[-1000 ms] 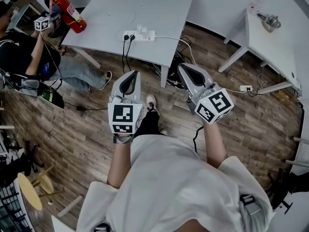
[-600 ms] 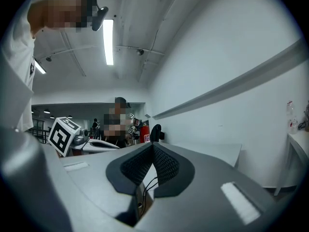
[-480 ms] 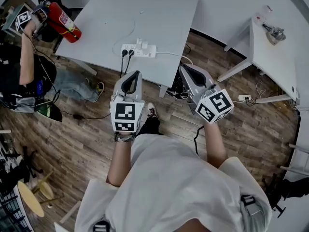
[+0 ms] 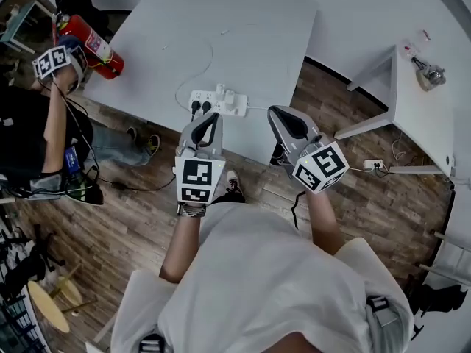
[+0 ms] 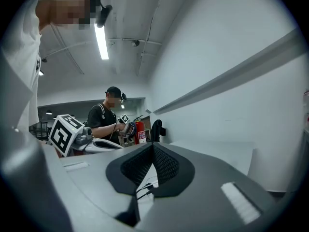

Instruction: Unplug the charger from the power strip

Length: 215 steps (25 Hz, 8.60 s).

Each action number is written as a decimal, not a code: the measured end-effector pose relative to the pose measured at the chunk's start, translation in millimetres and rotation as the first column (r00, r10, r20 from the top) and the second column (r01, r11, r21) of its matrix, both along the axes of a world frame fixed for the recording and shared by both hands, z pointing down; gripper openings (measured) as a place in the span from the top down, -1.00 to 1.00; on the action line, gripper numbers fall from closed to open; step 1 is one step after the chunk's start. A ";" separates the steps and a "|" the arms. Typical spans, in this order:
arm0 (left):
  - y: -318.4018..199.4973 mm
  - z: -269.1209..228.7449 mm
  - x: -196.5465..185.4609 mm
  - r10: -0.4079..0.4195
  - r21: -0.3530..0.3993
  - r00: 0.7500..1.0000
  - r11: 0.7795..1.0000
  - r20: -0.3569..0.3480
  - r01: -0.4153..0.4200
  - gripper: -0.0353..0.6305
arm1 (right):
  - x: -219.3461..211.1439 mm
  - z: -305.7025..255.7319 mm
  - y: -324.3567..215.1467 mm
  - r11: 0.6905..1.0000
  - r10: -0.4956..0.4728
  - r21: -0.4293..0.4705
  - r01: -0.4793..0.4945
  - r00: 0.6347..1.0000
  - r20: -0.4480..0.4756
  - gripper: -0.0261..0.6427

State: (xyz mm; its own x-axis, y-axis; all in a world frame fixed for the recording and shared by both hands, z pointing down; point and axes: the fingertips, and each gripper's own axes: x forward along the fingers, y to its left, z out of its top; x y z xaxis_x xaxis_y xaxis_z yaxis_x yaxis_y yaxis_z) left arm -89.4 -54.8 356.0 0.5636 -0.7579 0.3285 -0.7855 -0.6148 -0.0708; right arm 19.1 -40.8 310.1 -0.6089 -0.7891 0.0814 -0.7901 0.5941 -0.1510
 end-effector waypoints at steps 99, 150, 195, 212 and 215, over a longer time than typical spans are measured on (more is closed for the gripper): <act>-108.3 248.0 38.1 -0.315 -0.358 0.939 0.868 0.140 0.345 0.47 | -35.1 325.6 -119.3 0.832 -0.440 -0.475 0.286 0.862 -0.251 0.93; -104.7 250.3 34.4 -0.366 -0.393 0.929 0.847 0.055 0.357 0.47 | -33.8 328.6 -121.1 0.844 -0.431 -0.457 0.280 0.862 -0.268 0.93; -107.6 218.5 44.9 -0.332 -0.361 0.943 0.879 0.008 0.312 0.47 | -33.4 328.2 -119.1 0.823 -0.459 -0.480 0.305 0.855 -0.242 0.93; -90.3 232.7 114.7 -0.160 -0.579 0.965 0.815 -0.208 0.010 0.47 | 33.0 295.3 -68.6 0.787 -0.362 -0.548 0.283 0.931 -0.039 0.92; -76.1 239.3 122.8 -0.131 -0.611 0.971 0.792 -0.201 -0.019 0.47 | 39.4 293.3 -67.4 0.798 -0.351 -0.536 0.274 0.935 -0.044 0.92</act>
